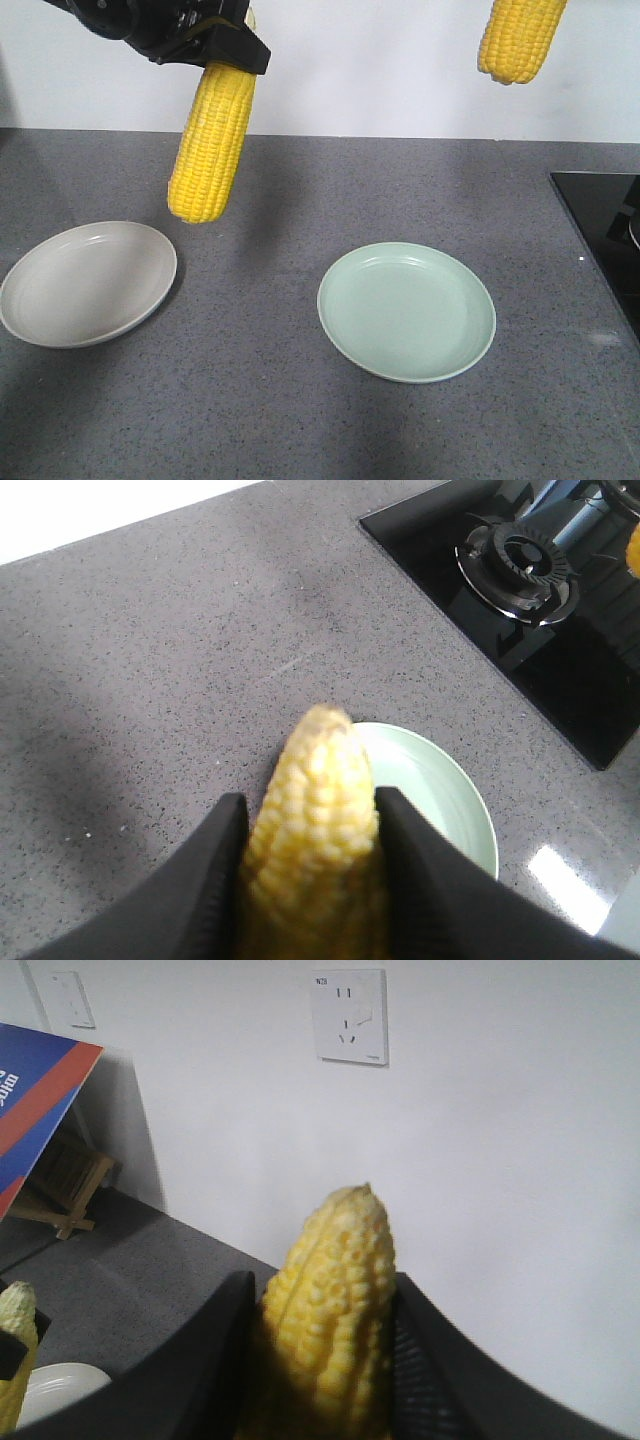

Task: Distribute corn equally
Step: 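Drive closer and align the base with the two plates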

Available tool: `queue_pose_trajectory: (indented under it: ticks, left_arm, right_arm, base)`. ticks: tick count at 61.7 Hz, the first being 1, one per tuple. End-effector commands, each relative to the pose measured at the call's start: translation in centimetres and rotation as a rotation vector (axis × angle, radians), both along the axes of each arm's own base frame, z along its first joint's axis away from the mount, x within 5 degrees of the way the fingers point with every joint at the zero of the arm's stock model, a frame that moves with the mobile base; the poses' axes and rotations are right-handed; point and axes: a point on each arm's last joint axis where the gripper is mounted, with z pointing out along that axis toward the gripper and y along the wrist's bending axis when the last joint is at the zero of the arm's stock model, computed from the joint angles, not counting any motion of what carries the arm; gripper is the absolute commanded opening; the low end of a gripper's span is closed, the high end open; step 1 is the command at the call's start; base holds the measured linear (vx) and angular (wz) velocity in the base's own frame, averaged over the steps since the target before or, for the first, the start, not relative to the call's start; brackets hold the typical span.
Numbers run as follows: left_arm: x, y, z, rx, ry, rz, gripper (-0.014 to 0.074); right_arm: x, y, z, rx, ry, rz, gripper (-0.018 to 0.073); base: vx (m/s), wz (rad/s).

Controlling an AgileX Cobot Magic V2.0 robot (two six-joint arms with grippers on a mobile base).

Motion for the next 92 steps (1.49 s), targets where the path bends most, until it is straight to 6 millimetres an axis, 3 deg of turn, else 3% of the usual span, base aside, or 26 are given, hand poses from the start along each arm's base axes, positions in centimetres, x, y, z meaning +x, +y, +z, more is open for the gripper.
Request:
queue_pose_trajectory:
  ticks: [1,92]
  left_arm:
    - [-1.98,0.29,3.12,-0.07,-0.079,-0.006,-0.0008]
    - [-1.98,0.29,3.12,-0.07,-0.079,-0.006,-0.0008]
  right_arm:
    - [-1.61,0.0,2.39,0.043,-0.095,-0.022,0.0007]
    - [-1.61,0.0,2.39,0.043,-0.095,-0.022,0.0007]
  base:
    - [0.03,-0.04]
    - [0.02,-0.02]
